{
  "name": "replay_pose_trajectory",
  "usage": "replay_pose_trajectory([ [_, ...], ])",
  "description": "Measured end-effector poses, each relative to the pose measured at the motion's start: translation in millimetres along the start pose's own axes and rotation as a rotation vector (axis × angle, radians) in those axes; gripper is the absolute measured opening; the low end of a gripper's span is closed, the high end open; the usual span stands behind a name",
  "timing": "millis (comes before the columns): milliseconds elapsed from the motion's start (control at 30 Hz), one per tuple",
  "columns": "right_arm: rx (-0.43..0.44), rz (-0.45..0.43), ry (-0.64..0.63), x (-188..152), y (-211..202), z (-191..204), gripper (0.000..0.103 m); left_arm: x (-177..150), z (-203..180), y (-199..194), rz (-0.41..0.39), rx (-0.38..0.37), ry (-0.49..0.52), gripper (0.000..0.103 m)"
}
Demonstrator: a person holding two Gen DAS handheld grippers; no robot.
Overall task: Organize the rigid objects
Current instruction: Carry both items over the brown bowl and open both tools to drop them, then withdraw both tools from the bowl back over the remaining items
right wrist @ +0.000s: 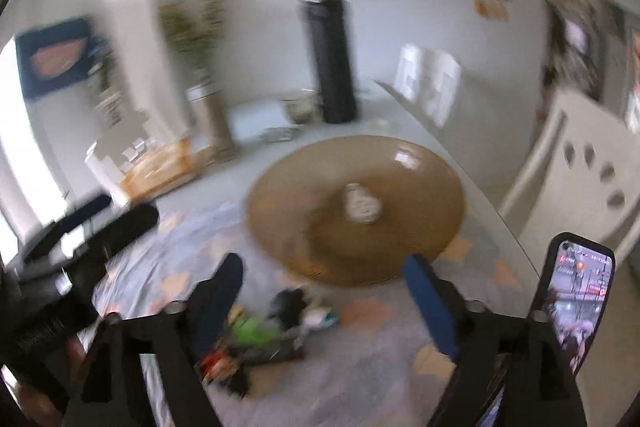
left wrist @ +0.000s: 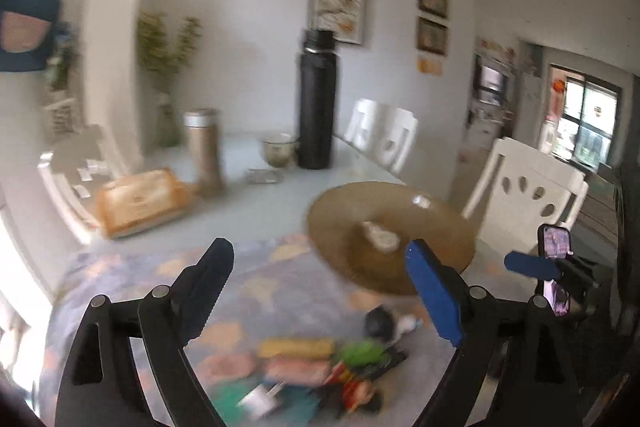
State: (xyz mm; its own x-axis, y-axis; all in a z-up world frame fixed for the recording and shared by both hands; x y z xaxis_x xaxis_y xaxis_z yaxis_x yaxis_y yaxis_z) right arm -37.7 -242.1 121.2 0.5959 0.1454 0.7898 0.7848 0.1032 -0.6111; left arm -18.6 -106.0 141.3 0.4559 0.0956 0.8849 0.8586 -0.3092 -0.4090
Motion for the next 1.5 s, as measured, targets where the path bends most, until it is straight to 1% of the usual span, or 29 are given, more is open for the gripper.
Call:
replay_pose_trajectory([
  [67,0.054,-0.019,-0.072,-15,-6,32,0.087,-12,21,-23,-0.013,0.030,-0.027,0.089],
  [100,0.077,-0.025,-0.098,-22,-6,45,0.088,-19,31,-29,-0.012,0.060,-0.042,0.092],
  [167,0.090,-0.027,-0.141,-36,0,63,0.088,-34,56,-36,-0.004,0.126,-0.071,0.100],
  [200,0.086,-0.026,-0.159,-41,5,68,0.088,-40,66,-36,-0.002,0.149,-0.086,0.100],
  [233,0.068,-0.028,-0.177,-46,11,72,0.088,-48,83,-34,0.010,0.186,-0.117,0.100],
  [300,0.037,-0.016,-0.193,-51,21,75,0.088,-58,102,-29,0.026,0.227,-0.153,0.100],
  [333,0.040,-0.002,-0.189,-54,26,74,0.088,-65,114,-24,0.035,0.253,-0.178,0.100],
  [433,0.087,0.023,-0.151,-62,36,68,0.088,-80,138,-12,0.059,0.280,-0.236,0.100],
  [500,0.092,0.061,-0.126,-69,47,61,0.088,-86,141,-3,0.113,0.304,-0.262,0.100],
  [533,0.093,0.084,-0.113,-72,52,59,0.088,-87,141,0,0.126,0.292,-0.270,0.100],
  [600,0.121,0.126,-0.083,-75,61,55,0.088,-91,143,4,0.146,0.302,-0.283,0.100],
  [633,0.136,0.142,-0.070,-76,65,53,0.088,-95,144,7,0.167,0.299,-0.292,0.100],
  [700,0.142,0.153,-0.062,-77,67,51,0.088,-102,144,11,0.208,0.286,-0.305,0.100],
  [733,0.144,0.152,-0.063,-77,67,52,0.088,-104,144,14,0.221,0.299,-0.299,0.100],
  [800,0.144,0.152,-0.071,-78,65,53,0.088,-106,141,16,0.228,0.320,-0.279,0.100],
  [1000,0.133,0.171,-0.081,-79,67,56,0.088,-107,138,19,0.240,0.330,-0.252,0.100],
  [1333,0.186,0.205,0.030,-82,74,39,0.089,-109,153,21,0.265,0.314,-0.348,0.100],
  [1500,0.181,0.213,0.046,-83,75,36,0.089,-110,153,21,0.270,0.310,-0.350,0.100],
])
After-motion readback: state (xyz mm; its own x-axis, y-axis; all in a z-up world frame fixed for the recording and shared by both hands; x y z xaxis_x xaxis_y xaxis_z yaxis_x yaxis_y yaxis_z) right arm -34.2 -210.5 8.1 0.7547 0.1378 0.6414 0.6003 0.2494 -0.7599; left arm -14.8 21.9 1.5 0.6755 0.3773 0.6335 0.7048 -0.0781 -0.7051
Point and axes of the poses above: each gripper's, at about its wrist camera, not at the fingertips, and y roughly the way its jaws point, z to its left, x to its top, the point moved 4 cm from there along y, roughly the way its jaws point, and after that the axes turned 11 degrees about -y, right-handed, at the moved point
